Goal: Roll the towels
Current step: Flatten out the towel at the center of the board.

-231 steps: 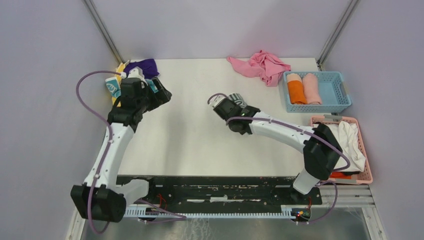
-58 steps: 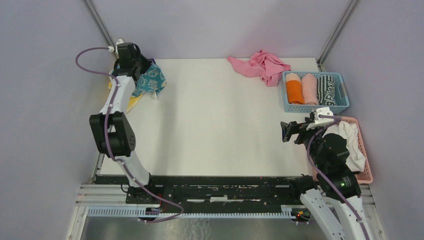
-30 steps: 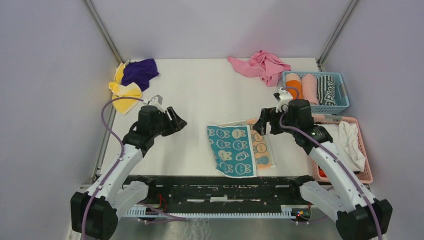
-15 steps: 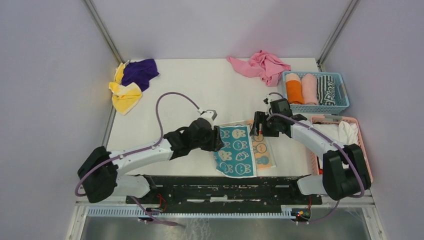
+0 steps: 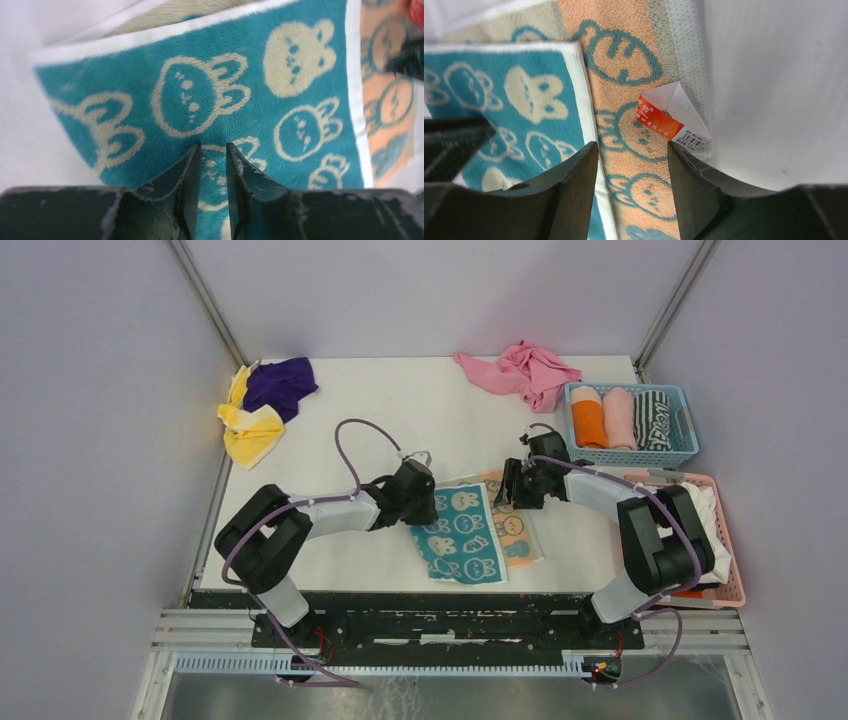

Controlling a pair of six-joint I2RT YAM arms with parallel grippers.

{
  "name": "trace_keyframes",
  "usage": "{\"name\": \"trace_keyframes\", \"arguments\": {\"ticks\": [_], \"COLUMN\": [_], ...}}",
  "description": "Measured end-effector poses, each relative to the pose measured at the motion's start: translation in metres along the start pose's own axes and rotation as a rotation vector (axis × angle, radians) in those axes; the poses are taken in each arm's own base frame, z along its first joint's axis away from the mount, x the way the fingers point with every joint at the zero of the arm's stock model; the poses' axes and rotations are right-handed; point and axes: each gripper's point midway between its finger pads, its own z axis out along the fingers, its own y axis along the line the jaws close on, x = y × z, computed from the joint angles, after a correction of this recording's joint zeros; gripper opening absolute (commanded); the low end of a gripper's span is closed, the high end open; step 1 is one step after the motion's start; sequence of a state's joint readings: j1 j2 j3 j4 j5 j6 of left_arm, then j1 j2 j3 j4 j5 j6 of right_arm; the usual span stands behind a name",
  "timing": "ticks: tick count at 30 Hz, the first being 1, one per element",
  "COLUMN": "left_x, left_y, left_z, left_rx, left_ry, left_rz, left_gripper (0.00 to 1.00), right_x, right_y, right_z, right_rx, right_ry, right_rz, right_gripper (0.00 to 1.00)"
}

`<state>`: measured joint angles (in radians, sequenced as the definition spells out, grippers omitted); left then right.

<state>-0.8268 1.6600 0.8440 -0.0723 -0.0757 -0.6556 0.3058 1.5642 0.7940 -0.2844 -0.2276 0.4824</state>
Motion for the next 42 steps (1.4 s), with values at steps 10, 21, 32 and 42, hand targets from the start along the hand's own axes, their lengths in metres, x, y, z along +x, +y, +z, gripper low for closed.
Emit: {"name": "trace_keyframes", "arguments": {"ticks": [10, 21, 32, 42], "left_x": [-0.062, -0.032, 0.055, 0.077], "left_y": [0.076, -0.035, -0.115, -0.123], "left_z": [-0.001, -0.064, -0.053, -0.017], "left_rx": [-0.162, -0.03, -0.024, -0.102], "left_ry": [-0.109, -0.197, -0.109, -0.049], "left_rz": [-0.11, 0.182, 0.471, 0.545], "left_gripper": [0.61, 0.59, 0.48, 0.47], "right_x": [-0.042, -0.036, 0.019, 0.031], "right_y": [0.03, 0.021, -0.024, -0.032], "right_z": [0.025, -0.039, -0.063, -0.064], "right_rx": [-0.093, -0.002, 0.151, 0.175], "right_ry": [-0.018, -0.112, -0.069, -0.051], "right_rz": [0.014, -0.049, -0.048, -0.055], "right_gripper": [0.62, 0.68, 0.68, 0.69]}}
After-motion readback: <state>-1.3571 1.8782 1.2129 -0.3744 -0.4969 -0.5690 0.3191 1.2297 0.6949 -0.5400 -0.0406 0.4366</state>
